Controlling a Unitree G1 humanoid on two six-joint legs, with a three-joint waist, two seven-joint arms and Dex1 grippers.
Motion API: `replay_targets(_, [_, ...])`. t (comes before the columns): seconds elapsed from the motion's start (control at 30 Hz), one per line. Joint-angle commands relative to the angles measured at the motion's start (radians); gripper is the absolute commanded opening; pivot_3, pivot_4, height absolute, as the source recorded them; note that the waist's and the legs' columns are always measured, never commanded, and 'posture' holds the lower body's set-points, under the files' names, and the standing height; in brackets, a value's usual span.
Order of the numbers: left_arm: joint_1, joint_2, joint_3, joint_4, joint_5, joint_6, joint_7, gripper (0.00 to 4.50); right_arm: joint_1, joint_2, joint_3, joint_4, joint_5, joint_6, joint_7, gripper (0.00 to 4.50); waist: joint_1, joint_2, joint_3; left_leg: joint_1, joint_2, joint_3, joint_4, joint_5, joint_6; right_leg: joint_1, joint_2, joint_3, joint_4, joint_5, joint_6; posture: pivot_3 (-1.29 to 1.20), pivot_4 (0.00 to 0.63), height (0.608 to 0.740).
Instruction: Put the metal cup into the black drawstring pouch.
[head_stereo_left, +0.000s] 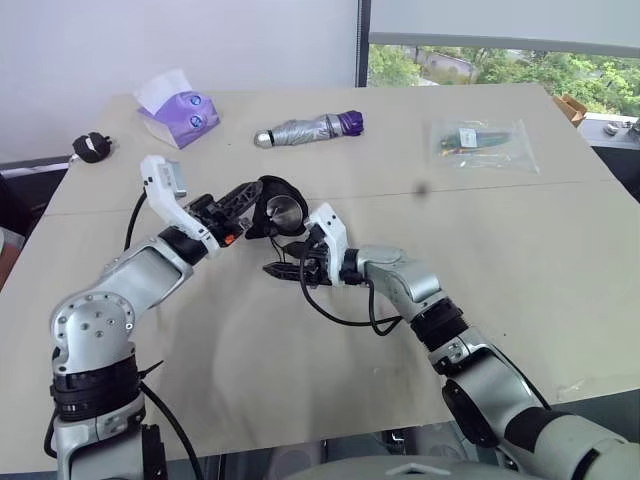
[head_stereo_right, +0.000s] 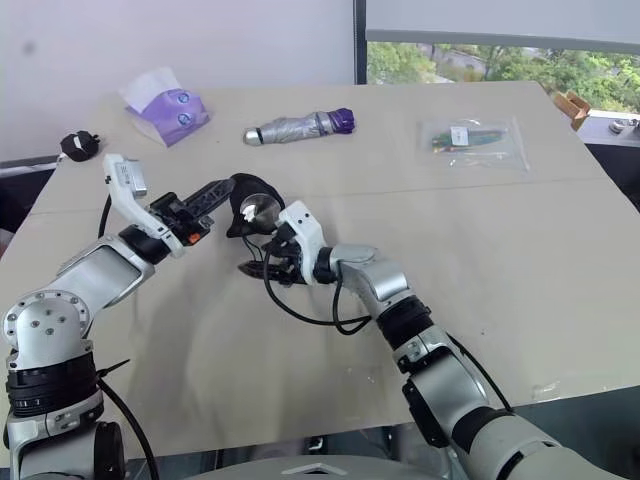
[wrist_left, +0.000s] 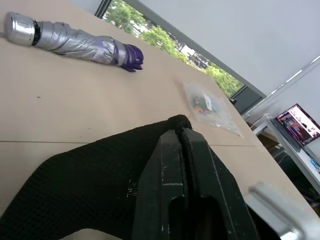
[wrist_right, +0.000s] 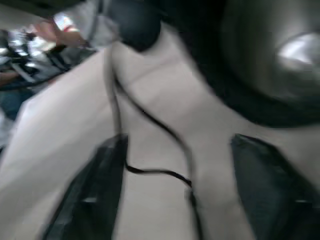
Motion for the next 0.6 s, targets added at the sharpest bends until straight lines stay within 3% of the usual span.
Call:
replay_targets(0.03, [0.019, 0.004, 0.04, -0.047, -0.005, -0.019, -0.011, 0.0, -0.007, -0.006, 0.003, -0.066, -0.014, -0.045, 0.039, 1.21, -0.002, 0.0, 0.0, 0.0, 0.0, 0.0, 0.0, 0.0, 0.0, 0.0, 0.0, 0.0, 0.0, 0.0, 0.0, 0.0, 0.15, 0.74])
replay_targets(0.1, [0.027, -0.004, 0.043, -0.052, -0.007, -0.025, -0.014, 0.0, 0.001, -0.033, -0.007, -0.115, 0.001, -0.019, 0.063, 0.27, -0.003, 0.0, 0.0, 0.0, 0.001, -0.001, -0.001, 0.0, 0.0, 0.0, 0.0, -0.001, 0.001, 0.0, 0.0, 0.0, 0.15, 0.74])
replay_targets(0.23, [0.032, -0.028, 0.036, -0.057, 0.008, -0.041, -0.017, 0.0, -0.003, -0.084, -0.048, -0.211, 0.048, 0.054, 0.096, 0.27, -0.003, 0.0, 0.0, 0.0, 0.001, -0.002, -0.001, 0.0, 0.0, 0.0, 0.0, -0.002, 0.002, 0.0, 0.0, 0.0, 0.15, 0.74])
replay_targets(0.43, [0.035, -0.078, 0.049, -0.049, 0.038, -0.098, -0.039, 0.0, -0.089, -0.401, -0.082, -0.569, 0.161, 0.293, 0.26, 0.27, 0.017, 0.001, 0.001, -0.001, 0.0, -0.002, 0.0, 0.0, 0.0, 0.0, -0.003, -0.003, 0.001, 0.0, 0.0, 0.0, 0.15, 0.74])
replay_targets(0.53, [0.076, -0.054, 0.034, -0.097, 0.048, -0.094, -0.128, 0.8, -0.186, -0.524, -0.062, -0.558, 0.093, 0.247, 0.294, 0.0, 0.014, 0.001, 0.001, 0.0, 0.0, -0.001, 0.0, 0.0, 0.0, 0.0, -0.001, -0.002, 0.0, -0.001, -0.002, 0.0, 0.15, 0.74])
replay_targets(0.6, [0.106, -0.022, 0.02, -0.141, 0.095, -0.107, -0.179, 1.8, -0.248, -0.588, -0.029, -0.512, 0.009, 0.161, 0.31, 0.0, 0.011, 0.001, 0.001, 0.001, 0.0, 0.001, -0.001, 0.0, 0.0, -0.001, 0.001, -0.001, 0.0, -0.002, -0.004, 0.0, 0.15, 0.74])
